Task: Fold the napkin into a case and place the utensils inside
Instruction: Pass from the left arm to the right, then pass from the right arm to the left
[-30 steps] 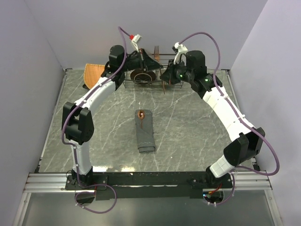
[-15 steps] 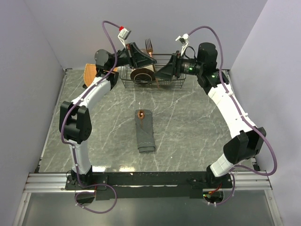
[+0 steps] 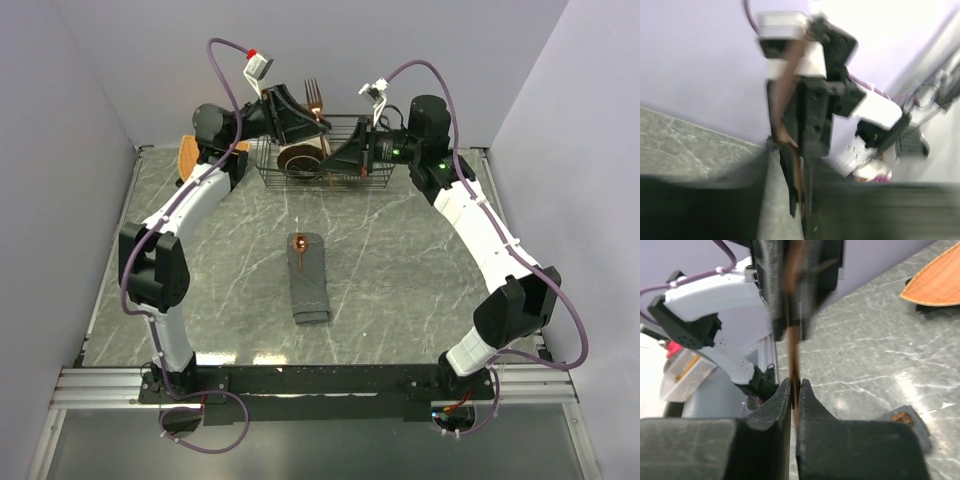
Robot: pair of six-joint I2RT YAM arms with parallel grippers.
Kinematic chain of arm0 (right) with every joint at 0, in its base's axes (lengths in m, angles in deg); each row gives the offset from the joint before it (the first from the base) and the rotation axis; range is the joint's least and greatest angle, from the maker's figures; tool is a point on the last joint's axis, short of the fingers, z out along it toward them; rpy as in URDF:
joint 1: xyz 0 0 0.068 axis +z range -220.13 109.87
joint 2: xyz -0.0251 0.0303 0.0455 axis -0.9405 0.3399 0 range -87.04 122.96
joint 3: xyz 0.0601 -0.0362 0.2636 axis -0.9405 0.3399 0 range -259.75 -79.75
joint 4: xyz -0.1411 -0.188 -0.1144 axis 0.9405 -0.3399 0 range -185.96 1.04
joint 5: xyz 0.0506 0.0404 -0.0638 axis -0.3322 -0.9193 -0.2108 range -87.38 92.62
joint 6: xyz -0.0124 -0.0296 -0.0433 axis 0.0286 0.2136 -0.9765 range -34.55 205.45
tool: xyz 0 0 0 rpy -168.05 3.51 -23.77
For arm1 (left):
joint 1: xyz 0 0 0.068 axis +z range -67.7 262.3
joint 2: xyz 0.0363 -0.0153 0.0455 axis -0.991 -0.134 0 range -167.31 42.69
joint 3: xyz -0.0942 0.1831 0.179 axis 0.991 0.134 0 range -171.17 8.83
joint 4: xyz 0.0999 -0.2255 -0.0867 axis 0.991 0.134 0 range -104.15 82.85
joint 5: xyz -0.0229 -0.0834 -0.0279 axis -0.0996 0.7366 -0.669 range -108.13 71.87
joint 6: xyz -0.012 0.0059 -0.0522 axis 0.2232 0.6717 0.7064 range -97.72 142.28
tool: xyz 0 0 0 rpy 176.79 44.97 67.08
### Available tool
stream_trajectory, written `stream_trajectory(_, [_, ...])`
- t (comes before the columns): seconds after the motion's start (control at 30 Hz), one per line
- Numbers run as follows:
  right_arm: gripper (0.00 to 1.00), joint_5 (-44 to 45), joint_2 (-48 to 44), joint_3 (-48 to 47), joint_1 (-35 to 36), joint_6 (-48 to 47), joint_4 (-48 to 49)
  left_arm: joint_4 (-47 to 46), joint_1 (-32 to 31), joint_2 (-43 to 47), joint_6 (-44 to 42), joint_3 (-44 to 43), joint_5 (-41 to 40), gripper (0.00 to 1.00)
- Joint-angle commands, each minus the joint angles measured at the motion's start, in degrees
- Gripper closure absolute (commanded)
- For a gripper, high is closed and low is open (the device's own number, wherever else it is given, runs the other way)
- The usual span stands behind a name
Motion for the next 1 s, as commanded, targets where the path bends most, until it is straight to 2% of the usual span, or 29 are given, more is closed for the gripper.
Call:
stream_trajectory(0.0, [1.0, 7.49, -1.37, -1.95, 0.84, -2.49, -1.72, 20.0, 1.06, 5.04, -8.38, -1.8, -9.25, 0.41])
stream_trajectory(0.03, [1.0, 9.61, -2.24, -1.96, 0.84, -3.2, -2.24, 28.78, 1.68, 5.56, -10.67, -2.42, -12.75, 0.41])
stream_trajectory(0.1, [1.0, 15.49, -3.3, -1.26, 0.93, -4.78, -3.21, 29.04, 3.35, 8.63, -14.55, 0.11, -14.53, 0.31])
stream_trajectory(0.2, [1.0, 26.83, -3.93, -1.6, 1.98, -8.73, -6.45, 37.02, 3.36, 13.38, -24.02, 2.94, -21.21, 0.39])
stream_trajectory(0.23, [1.0, 34.08, -3.75, -2.04, 3.2, -9.96, -9.08, 41.04, 2.83, 14.78, -31.36, 2.24, -24.96, 0.45])
stream_trajectory(0.27, [1.0, 37.03, -3.4, -2.74, 3.82, -11.72, -9.89, 49.0, 1.17, 14.97, -35.26, 1.45, -27.44, 0.47])
stream_trajectory(0.33, [1.0, 42.39, -2.96, -2.92, 4.96, -12.78, -10.77, 56.43, -0.68, 14.8, -42.47, -1.44, -33.23, 0.45])
stream_trajectory(0.37, [1.0, 43.29, -3.04, -2.84, 5.23, -13.75, -10.77, 60.47, -1.73, 14.45, -42.94, -2.06, -34.05, 0.45])
stream_trajectory(0.5, [1.0, 45.75, -3.22, -3.1, 7.34, -16.39, -11.56, 65.15, -2.36, 12.08, -40.67, -5.58, -35.11, 0.48])
stream_trajectory(0.7, [1.0, 47.51, -4.18, -2.48, 9.01, -18.59, -11.74, 65.78, -3.68, 11.63, -40.22, -6.29, -35.02, 0.54])
stream_trajectory(0.83, [1.0, 47.69, -4.8, -1.87, 9.46, -19.2, -11.22, 68.05, -3.85, 10.32, -40.57, -7.69, -35.2, 0.62])
stream_trajectory(0.97, [1.0, 46.29, -4.8, -1.52, 9.72, -19.82, -11.48, 68.07, -3.77, 9.7, -40.48, -8.22, -33.88, 0.63])
